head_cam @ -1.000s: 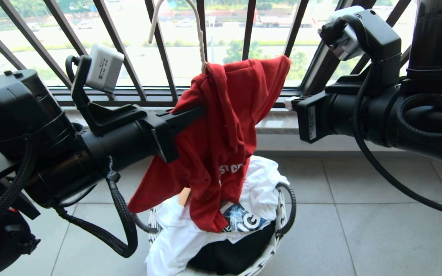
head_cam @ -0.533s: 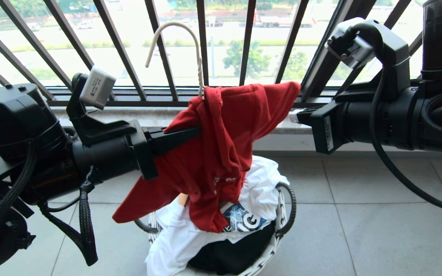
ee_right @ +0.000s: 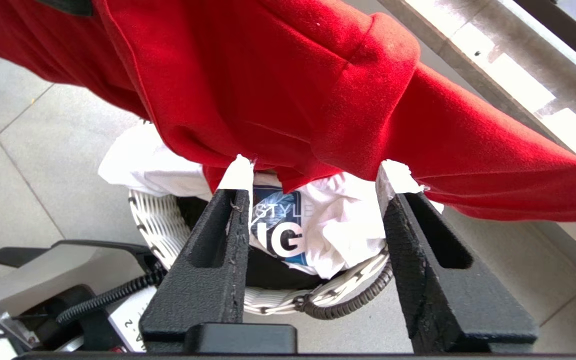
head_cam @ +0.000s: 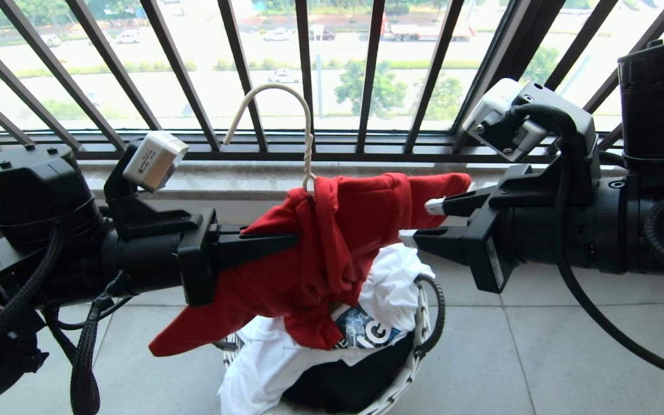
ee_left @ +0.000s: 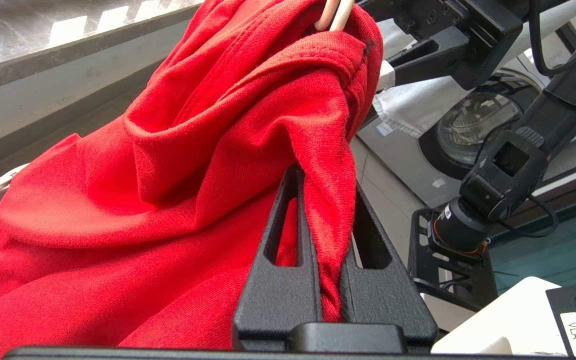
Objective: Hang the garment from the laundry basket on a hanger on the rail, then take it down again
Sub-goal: Hang the clothes rack on the clothesline
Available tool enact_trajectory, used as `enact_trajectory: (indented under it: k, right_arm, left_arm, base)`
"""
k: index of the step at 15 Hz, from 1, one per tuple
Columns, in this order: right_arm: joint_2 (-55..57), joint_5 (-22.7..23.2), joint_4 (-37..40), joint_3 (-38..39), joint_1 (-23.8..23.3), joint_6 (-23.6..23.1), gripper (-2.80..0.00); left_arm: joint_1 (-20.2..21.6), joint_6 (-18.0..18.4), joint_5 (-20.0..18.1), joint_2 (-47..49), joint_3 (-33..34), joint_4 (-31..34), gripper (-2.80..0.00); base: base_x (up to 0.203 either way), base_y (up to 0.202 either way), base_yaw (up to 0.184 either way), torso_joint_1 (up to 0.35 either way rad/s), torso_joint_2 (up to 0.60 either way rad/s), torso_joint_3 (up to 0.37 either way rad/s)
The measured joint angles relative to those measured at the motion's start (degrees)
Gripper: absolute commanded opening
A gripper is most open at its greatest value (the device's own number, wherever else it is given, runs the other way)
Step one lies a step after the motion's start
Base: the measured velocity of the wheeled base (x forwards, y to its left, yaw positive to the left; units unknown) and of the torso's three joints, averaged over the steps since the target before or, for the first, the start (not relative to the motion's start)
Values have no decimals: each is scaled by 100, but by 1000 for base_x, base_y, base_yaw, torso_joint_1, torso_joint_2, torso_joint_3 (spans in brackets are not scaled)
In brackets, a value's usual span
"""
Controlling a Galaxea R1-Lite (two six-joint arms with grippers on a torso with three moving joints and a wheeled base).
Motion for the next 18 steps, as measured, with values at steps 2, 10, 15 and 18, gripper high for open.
enact_trajectory:
  k: [2, 10, 15, 18]
  right_arm:
    - [-63, 378, -33, 177, -71, -269, 0]
    - [-327, 1841, -785, 918, -779, -1116, 0]
    - [-398, 1993, -981, 985, -789, -1103, 0]
    - [-121, 2257, -1932, 1182, -916, -1119, 0]
  left_arm:
    - [50, 7, -167, -7, 34, 9, -280]
    - [56, 209, -301, 100, -166, 774, -280]
    - [17, 217, -311, 105, -162, 795, -280]
    - [-116, 204, -323, 34, -134, 926, -280]
  base:
    - [0, 0, 0, 0, 0, 0]
    - [0, 0, 0, 0, 0, 0]
    - [0, 0, 0, 0, 0, 0]
    - [0, 0, 0, 0, 0, 0]
